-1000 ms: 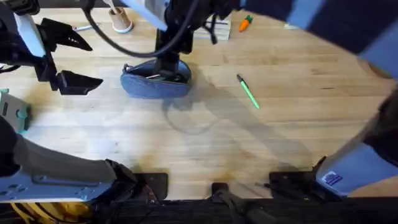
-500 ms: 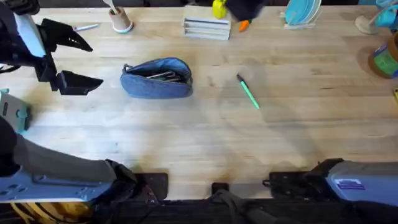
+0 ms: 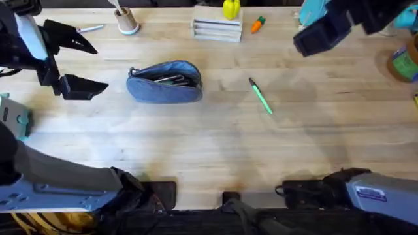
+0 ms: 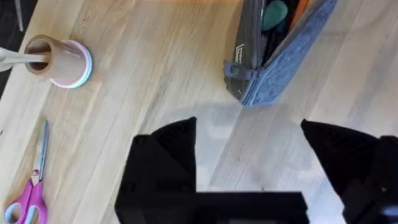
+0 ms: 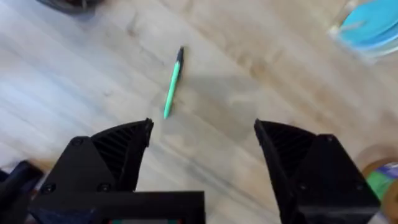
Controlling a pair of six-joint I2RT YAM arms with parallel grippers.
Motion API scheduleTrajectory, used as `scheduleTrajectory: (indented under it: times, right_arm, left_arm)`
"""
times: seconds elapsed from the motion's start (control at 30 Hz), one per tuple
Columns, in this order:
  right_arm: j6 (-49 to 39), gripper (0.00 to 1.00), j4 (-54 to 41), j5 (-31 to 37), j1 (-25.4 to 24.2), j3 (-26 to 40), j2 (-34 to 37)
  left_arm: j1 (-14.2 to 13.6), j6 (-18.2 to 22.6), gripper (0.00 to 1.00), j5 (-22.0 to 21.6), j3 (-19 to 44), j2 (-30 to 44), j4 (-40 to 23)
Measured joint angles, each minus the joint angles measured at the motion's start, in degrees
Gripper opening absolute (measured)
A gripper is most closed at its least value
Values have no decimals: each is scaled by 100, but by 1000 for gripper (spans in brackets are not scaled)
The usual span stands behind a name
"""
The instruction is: Unzip the bag, pick up the pens from the table one at a time and place them inside, then zip the bag closed.
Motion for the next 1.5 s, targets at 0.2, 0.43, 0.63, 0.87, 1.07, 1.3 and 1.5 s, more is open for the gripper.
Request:
scheduleTrajectory:
  times: [0.2,0.43,0.63,0.87,1.07,1.3,1.5]
  right_arm:
    - [185,992,443,-589,-540,-1344,44]
    - [726,993,1857,-955,-467,-3184,51]
    - [1406,993,3539,-911,-154,-4316,68]
    - [2001,993,4248,77,526,-4724,216]
    - [2118,992,4255,424,816,-4755,531]
    - [2139,993,4269,532,843,-4757,855]
    - [2186,993,4258,492,843,-4690,1077]
  left_arm:
    - [0,0,993,0,0,0,-2]
    - [0,0,993,0,0,0,-44]
    - [0,0,993,0,0,0,-42]
    - [0,0,992,0,0,0,-44]
    - [0,0,993,0,0,0,-42]
    - [0,0,993,0,0,0,-44]
    - [0,0,993,0,0,0,-44]
